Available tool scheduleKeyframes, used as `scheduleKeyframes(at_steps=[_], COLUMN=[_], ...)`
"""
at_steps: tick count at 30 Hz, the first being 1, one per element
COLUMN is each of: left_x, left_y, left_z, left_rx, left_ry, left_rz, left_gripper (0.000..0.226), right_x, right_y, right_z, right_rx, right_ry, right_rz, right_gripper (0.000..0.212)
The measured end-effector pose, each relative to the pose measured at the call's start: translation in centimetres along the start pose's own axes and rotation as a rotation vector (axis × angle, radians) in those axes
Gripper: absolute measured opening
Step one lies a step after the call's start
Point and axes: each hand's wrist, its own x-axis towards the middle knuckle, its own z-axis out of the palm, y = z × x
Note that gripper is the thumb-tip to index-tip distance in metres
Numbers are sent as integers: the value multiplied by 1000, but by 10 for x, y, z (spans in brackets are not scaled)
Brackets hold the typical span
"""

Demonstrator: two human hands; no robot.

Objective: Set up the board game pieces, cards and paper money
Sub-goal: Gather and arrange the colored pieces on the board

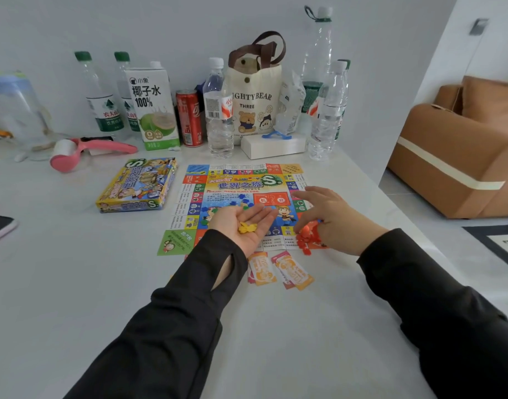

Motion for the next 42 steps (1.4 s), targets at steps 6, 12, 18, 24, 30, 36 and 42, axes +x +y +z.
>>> scheduleKeyframes(at_steps=[6,12,18,24,30,36,42], left_x=[0,0,0,0,0,0,0], left_y=[0,0,0,0,0,0,1], left_z=[1,1,1,1,0,0,0], left_rx=[-2,-7,-1,1,-4,-1,-7], left_ry=[2,0,-1,-2,-3,-6,-10], left_rz=[-9,-13,-18,-16,-15,-15,-15], left_gripper=[40,40,40,40,40,42,42], right_x=[1,2,1,0,0,0,0], right_y=[-4,-5,-4,-7,-7,-6,-7], right_z=[3,3,3,0,1,1,0], right_rx=[-128,-56,-19,-34,-152,-78,-158], right_ry=[-15,-13,-10,-19,-2,-10,4], right_rz=[-5,4,2,24,24,1,27], right_gripper=[39,37,42,39,30,34,28])
